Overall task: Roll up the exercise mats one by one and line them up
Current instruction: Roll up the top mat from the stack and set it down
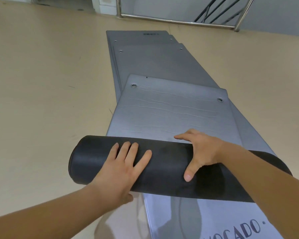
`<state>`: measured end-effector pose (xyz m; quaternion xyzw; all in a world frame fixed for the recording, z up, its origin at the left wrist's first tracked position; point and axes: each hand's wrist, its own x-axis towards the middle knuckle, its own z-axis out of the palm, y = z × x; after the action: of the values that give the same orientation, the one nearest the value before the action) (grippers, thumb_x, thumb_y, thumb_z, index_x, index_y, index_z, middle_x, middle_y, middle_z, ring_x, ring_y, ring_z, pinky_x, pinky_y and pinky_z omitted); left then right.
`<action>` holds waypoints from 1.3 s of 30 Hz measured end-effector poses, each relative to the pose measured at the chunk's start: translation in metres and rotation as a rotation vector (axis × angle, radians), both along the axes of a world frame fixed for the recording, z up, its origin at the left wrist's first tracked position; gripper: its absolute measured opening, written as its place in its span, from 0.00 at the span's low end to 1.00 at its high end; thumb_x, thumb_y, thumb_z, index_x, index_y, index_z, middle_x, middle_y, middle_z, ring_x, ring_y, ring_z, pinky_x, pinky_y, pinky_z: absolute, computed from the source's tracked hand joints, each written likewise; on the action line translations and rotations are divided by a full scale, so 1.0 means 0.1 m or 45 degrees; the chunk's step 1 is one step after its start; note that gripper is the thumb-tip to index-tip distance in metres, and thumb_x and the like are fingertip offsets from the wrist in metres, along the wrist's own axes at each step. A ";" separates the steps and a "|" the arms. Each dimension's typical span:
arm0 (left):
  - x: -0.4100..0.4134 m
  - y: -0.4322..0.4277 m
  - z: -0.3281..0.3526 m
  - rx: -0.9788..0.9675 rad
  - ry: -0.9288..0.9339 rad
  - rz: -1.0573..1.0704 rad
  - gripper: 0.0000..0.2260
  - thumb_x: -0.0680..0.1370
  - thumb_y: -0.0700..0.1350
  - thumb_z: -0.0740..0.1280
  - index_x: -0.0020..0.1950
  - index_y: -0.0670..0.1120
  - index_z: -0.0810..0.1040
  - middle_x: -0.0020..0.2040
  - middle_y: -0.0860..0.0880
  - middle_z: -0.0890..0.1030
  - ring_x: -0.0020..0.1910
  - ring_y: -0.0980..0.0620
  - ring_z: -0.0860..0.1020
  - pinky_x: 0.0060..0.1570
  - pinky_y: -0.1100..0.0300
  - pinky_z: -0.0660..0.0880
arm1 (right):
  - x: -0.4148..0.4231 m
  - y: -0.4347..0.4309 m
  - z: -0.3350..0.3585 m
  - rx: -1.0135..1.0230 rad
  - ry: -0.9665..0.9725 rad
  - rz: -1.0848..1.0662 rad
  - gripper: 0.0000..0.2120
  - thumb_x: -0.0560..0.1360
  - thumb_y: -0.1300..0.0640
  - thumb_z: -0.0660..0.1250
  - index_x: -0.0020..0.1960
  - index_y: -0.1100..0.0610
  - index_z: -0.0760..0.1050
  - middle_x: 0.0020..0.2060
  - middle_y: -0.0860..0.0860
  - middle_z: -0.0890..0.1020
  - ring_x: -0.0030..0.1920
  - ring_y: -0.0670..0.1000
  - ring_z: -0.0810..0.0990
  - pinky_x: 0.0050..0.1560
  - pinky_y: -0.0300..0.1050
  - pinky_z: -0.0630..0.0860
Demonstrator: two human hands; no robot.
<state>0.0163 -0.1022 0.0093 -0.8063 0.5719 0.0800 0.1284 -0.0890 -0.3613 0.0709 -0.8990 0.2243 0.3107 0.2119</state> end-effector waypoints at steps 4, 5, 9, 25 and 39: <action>0.18 -0.12 -0.09 -0.102 0.015 0.006 0.54 0.71 0.68 0.72 0.81 0.52 0.39 0.77 0.37 0.57 0.76 0.34 0.59 0.77 0.36 0.57 | -0.05 0.18 0.13 -0.377 -0.138 0.122 0.47 0.62 0.30 0.80 0.75 0.37 0.64 0.69 0.42 0.70 0.70 0.51 0.70 0.67 0.55 0.74; 0.24 -0.16 -0.07 -0.134 0.030 -0.020 0.55 0.68 0.71 0.72 0.81 0.52 0.44 0.75 0.39 0.62 0.73 0.37 0.64 0.74 0.38 0.62 | -0.09 0.23 0.16 -0.424 -0.161 0.146 0.40 0.67 0.32 0.77 0.74 0.38 0.65 0.67 0.43 0.72 0.68 0.50 0.71 0.66 0.53 0.74; 0.49 -0.35 0.20 -0.074 0.109 -0.017 0.52 0.61 0.71 0.73 0.78 0.57 0.53 0.62 0.49 0.73 0.59 0.46 0.75 0.61 0.47 0.73 | -0.36 0.50 0.12 -0.560 -0.342 0.140 0.36 0.73 0.32 0.66 0.78 0.42 0.63 0.73 0.47 0.70 0.72 0.53 0.70 0.71 0.55 0.70; 0.28 -0.20 0.35 0.104 0.976 0.445 0.45 0.59 0.68 0.82 0.74 0.65 0.71 0.67 0.63 0.77 0.65 0.54 0.78 0.66 0.53 0.77 | -0.76 0.59 -0.20 -0.713 -0.197 0.341 0.67 0.52 0.23 0.77 0.83 0.43 0.53 0.81 0.62 0.60 0.81 0.66 0.56 0.77 0.70 0.60; -0.24 0.34 0.05 0.136 0.115 0.239 0.64 0.68 0.74 0.70 0.82 0.45 0.31 0.80 0.40 0.45 0.78 0.33 0.52 0.70 0.36 0.63 | 0.41 0.59 0.10 -0.521 -0.008 0.142 0.56 0.59 0.37 0.82 0.80 0.36 0.56 0.69 0.49 0.63 0.73 0.57 0.62 0.66 0.57 0.71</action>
<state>-0.0077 -0.0678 0.0141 -0.8438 0.4941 0.1582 0.1373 -0.0485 -0.3027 0.0809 -0.9353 0.2320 0.2672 0.0080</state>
